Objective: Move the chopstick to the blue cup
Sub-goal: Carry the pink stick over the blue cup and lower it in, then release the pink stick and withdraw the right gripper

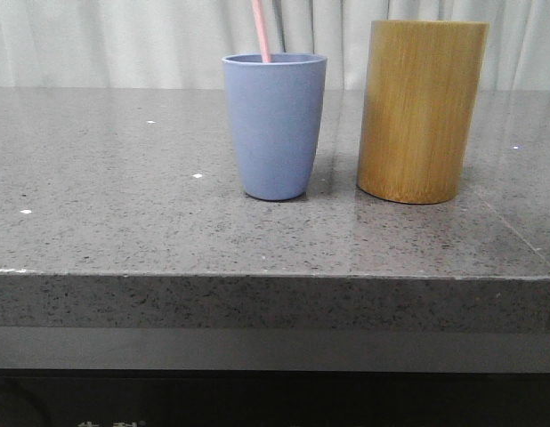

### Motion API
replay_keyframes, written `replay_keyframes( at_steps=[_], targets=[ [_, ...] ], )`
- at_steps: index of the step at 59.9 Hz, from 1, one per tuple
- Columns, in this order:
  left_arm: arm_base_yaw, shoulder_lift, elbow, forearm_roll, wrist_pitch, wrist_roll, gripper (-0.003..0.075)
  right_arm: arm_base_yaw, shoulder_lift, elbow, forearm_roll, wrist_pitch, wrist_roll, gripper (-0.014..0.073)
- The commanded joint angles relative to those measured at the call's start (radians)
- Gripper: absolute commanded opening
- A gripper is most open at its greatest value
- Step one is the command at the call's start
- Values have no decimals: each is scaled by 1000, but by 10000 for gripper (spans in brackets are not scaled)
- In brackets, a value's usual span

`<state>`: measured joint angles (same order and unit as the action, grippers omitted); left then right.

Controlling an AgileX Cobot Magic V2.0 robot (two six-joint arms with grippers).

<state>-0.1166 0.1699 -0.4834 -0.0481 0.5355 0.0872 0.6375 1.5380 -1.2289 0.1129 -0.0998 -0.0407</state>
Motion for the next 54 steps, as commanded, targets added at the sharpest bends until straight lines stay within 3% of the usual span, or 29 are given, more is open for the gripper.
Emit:
replay_keyframes(
  at_steps=[1, 7, 10, 21, 30, 39, 54],
  targets=[
    [-1, 11, -24, -10, -85, -9, -19, 1, -43, -31, -2, -74, -4, 278],
    [-1, 11, -24, -10, -85, -9, -19, 0, -64, -42, -2, -46, -13, 300],
    [-1, 11, -24, -10, -85, -9, -19, -3, -85, -80, -2, 35, -13, 290],
    [-1, 11, -24, -10, -85, -9, -19, -52, -105, -293, -2, 452, -13, 119],
    [-1, 11, -24, -10, -85, -9, -19, -128, -110, -411, -2, 661, -13, 8],
    [-1, 11, -24, -10, -85, -9, -19, -237, -141, -429, -2, 774, -13, -73],
    [-1, 11, -24, -10, -85, -9, -19, -444, -276, -335, -2, 886, -12, -80]
  ],
)
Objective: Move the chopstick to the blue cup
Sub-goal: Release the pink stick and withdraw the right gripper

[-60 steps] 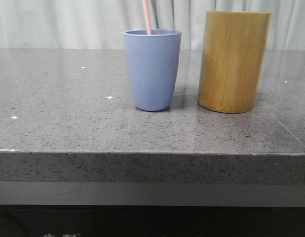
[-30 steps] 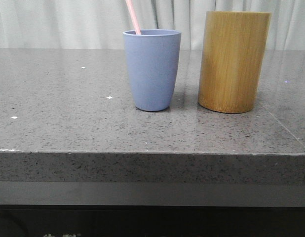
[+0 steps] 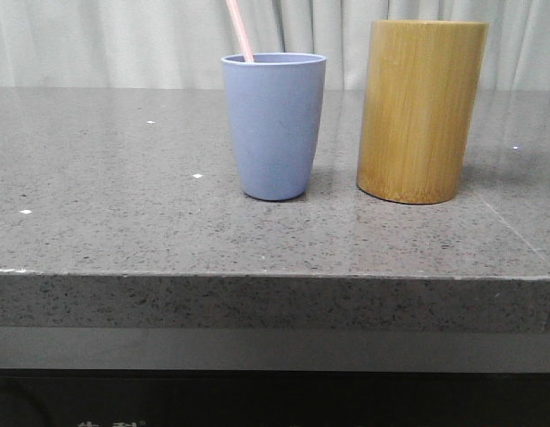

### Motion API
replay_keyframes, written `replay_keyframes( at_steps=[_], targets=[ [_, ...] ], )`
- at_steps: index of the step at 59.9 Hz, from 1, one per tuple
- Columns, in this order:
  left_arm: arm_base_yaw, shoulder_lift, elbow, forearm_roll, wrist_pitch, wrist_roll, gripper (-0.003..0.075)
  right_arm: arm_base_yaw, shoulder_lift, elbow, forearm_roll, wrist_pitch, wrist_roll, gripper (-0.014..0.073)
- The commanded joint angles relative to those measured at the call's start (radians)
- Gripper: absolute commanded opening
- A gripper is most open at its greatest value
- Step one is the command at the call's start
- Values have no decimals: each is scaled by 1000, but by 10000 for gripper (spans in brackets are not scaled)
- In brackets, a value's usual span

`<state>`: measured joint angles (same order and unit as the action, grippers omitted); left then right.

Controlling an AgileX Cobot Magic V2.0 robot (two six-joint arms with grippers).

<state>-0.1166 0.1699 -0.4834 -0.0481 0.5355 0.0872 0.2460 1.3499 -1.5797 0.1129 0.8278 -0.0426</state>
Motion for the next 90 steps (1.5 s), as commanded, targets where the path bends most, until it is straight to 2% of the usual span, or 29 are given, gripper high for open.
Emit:
replay_keyframes(
  at_steps=[1, 11, 31, 46, 59, 90],
  targets=[
    [-1, 11, -24, -10, -85, -9, -19, -62, -100, 30, -2, -44, -10, -80],
    [-1, 11, -24, -10, -85, -9, -19, -138, -281, 246, -2, -129, -10, -80],
    [-1, 11, -24, -10, -85, -9, -19, -141, -720, 803, -2, -461, -10, -80],
    [-1, 11, -24, -10, -85, -9, -19, -141, -1018, 1089, -1, -496, -10, -80],
    [-1, 11, -24, -10, -85, -9, -19, -141, -1149, 1166, 0, -497, -10, -80],
    [-1, 11, -24, -10, -85, -9, -19, -141, -1155, 1166, 1, -504, -10, -80]
  ],
)
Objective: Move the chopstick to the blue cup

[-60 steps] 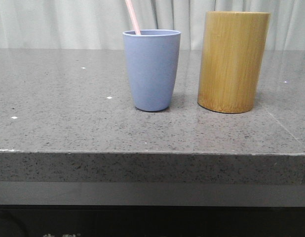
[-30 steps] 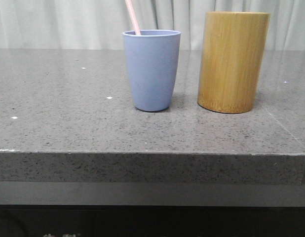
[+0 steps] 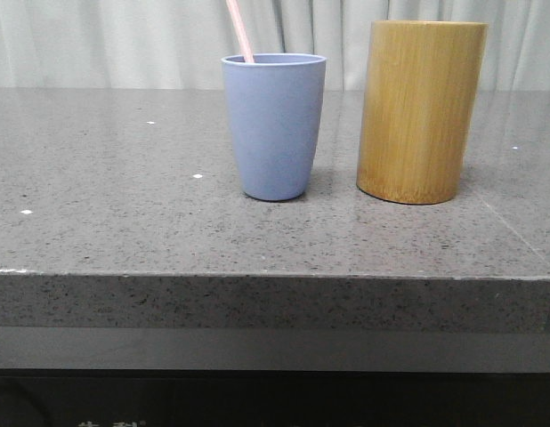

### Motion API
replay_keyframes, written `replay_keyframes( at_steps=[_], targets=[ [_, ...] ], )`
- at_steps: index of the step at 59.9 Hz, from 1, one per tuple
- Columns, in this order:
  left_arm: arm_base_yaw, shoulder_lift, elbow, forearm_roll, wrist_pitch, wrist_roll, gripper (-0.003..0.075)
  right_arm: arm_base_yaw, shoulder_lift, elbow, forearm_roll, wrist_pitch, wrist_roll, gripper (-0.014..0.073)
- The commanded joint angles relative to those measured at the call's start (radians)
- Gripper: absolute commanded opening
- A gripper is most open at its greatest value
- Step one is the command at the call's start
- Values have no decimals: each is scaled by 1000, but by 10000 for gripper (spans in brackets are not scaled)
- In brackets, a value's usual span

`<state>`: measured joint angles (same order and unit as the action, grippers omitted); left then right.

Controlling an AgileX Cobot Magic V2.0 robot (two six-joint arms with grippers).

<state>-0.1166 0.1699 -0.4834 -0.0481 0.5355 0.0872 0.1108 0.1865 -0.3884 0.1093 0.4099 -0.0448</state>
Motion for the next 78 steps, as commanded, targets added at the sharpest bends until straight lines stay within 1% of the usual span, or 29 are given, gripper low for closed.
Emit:
replay_keyframes(
  at_steps=[1, 19, 23, 34, 41, 49, 54, 70, 73, 78],
  targets=[
    [-1, 11, -24, -10, -85, -9, -19, -6, 8, -26, 5, -86, -8, -80],
    [-1, 11, -24, -10, -85, -9, -19, -6, 8, -26, 5, -86, -8, -80],
    [-1, 0, -3, 5, -108, -9, -19, -6, 8, -26, 5, -86, -8, -80],
    [41, -113, 127, -10, -206, -9, -19, -6, 8, -26, 5, -86, -8, -80],
    [75, -206, 215, -46, -224, -9, -19, -6, 8, -26, 5, -86, -8, -80],
    [90, -199, 275, -75, -232, -9, -19, -6, 8, -26, 5, -85, -8, -80],
    [90, -199, 322, -76, -275, -9, -19, -6, 8, -26, 5, -83, -8, -80],
    [90, -199, 497, -77, -500, -9, -19, -6, 8, -26, 5, -83, -8, -80],
    [90, -199, 493, -74, -464, -9, -19, -6, 8, -26, 5, -83, -8, -80],
    [90, -199, 493, -75, -469, -9, -19, -6, 8, -26, 5, -83, -8, -80]
  ],
)
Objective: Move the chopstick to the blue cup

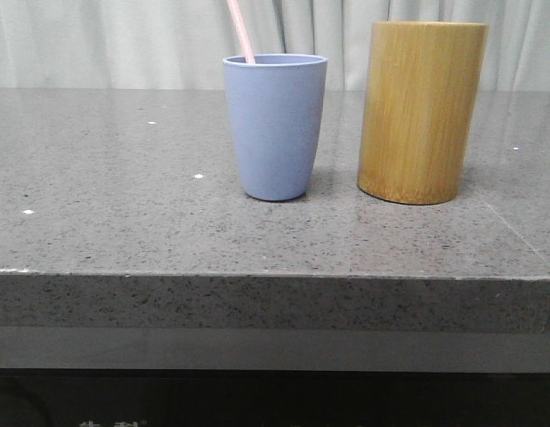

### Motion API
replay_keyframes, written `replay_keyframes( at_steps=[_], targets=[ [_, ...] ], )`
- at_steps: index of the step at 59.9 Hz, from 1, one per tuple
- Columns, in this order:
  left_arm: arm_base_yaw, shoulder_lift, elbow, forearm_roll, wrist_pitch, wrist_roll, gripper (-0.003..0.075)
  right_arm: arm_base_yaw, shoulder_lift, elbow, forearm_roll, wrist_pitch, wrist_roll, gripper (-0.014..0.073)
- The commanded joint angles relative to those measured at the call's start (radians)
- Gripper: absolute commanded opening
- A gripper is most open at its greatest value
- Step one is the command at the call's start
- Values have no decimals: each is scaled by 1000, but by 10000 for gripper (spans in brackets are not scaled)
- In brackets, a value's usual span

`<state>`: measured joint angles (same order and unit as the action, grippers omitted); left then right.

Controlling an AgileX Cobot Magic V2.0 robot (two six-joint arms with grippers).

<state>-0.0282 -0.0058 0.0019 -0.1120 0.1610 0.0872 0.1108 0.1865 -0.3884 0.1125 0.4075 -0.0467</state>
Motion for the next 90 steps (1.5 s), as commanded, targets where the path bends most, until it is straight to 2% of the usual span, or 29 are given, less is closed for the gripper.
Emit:
replay_keyframes(
  at_steps=[1, 58, 65, 80, 90],
  targets=[
    [1, -24, 7, -11, -94, -9, -19, -6, 8, -26, 2, -81, -6, -80],
    [1, -24, 7, -11, -94, -9, -19, -6, 8, -21, -2, -85, -7, -80],
    [1, -24, 7, -11, -94, -9, -19, -17, -9, 43, -2, -150, -7, -80],
    [1, -24, 7, -11, -94, -9, -19, -109, -162, 316, -2, -285, -7, -80],
    [1, -22, 7, -11, -94, -9, -19, -109, -217, 413, -1, -301, -7, -80]
  ],
)
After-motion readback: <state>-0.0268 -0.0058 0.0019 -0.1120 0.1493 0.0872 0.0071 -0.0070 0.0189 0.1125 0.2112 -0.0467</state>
